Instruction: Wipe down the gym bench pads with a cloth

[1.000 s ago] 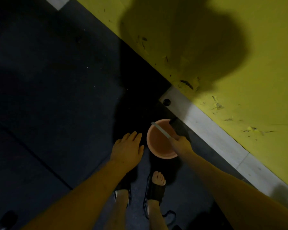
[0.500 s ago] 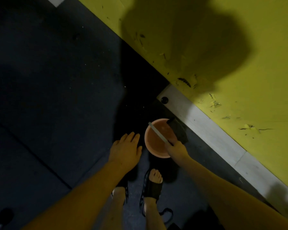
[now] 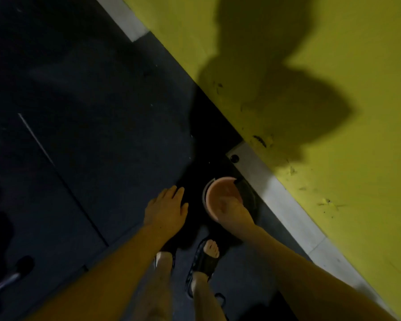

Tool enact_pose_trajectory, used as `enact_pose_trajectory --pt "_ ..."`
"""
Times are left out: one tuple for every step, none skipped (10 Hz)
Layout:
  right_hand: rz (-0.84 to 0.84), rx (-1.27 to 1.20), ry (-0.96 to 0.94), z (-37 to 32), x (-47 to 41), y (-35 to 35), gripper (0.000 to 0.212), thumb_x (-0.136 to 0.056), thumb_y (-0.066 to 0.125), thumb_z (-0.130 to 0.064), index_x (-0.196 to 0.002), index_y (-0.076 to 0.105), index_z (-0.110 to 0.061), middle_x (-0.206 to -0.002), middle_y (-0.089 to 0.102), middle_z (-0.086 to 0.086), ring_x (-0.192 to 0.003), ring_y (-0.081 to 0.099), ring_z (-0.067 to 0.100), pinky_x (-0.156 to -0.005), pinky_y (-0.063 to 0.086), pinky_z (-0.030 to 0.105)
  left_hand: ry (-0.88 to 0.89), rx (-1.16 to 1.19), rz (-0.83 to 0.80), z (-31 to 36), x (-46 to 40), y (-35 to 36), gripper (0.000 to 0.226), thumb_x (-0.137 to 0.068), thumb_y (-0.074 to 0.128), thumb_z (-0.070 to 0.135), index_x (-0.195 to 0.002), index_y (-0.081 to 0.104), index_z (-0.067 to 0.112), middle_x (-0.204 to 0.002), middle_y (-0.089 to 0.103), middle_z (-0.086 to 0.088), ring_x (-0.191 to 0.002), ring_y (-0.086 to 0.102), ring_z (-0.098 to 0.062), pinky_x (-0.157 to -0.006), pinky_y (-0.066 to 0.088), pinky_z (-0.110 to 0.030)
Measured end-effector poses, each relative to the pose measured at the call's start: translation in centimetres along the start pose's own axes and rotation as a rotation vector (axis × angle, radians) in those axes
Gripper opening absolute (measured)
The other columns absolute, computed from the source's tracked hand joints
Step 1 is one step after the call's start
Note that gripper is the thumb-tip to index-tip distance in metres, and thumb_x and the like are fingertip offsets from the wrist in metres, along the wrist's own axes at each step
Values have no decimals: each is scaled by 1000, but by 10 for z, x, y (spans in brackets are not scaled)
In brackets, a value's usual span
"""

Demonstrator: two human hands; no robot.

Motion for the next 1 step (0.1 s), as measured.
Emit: enact_pose_trajectory --pt "61 78 -75 -56 31 -56 39 -101 53 -36 -132 63 -14 -131 62 11 -122 60 36 -102 49 50 -53 59 93 -15 48 -65 63 -108 33 49 -164 19 23 -171 18 -3 -156 20 -24 -121 30 -46"
Point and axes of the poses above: each hand's wrist, its own x-axis away from the middle knuckle, its own y-axis out of the palm, z = x × y, the point moved 5 cm from there along -x, towards the middle knuckle
